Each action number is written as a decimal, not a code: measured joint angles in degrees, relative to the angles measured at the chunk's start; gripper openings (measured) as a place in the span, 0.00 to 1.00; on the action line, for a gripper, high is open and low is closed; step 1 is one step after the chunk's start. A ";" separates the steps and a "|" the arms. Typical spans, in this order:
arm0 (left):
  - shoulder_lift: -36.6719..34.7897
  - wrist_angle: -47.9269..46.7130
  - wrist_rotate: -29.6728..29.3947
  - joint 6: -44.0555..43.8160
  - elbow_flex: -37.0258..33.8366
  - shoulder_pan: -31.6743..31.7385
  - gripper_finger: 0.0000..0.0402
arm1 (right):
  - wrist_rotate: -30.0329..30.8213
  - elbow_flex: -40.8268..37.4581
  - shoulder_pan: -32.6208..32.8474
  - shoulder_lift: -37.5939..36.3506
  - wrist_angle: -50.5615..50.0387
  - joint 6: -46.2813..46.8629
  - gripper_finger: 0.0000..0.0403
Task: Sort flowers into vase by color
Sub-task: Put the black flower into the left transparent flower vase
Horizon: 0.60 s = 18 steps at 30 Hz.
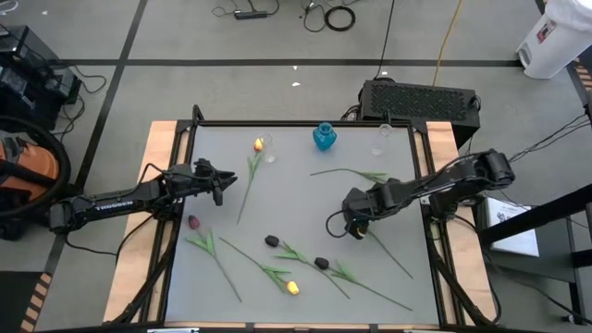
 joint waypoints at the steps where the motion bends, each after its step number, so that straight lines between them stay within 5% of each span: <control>1: -0.02 0.00 0.00 0.00 0.02 -0.02 0.28 | 0.00 0.00 -0.23 0.76 0.00 -0.21 0.53; 18: -0.01 0.00 0.00 0.00 0.00 -0.01 0.28 | 0.03 0.04 -0.71 6.81 2.73 -1.17 0.53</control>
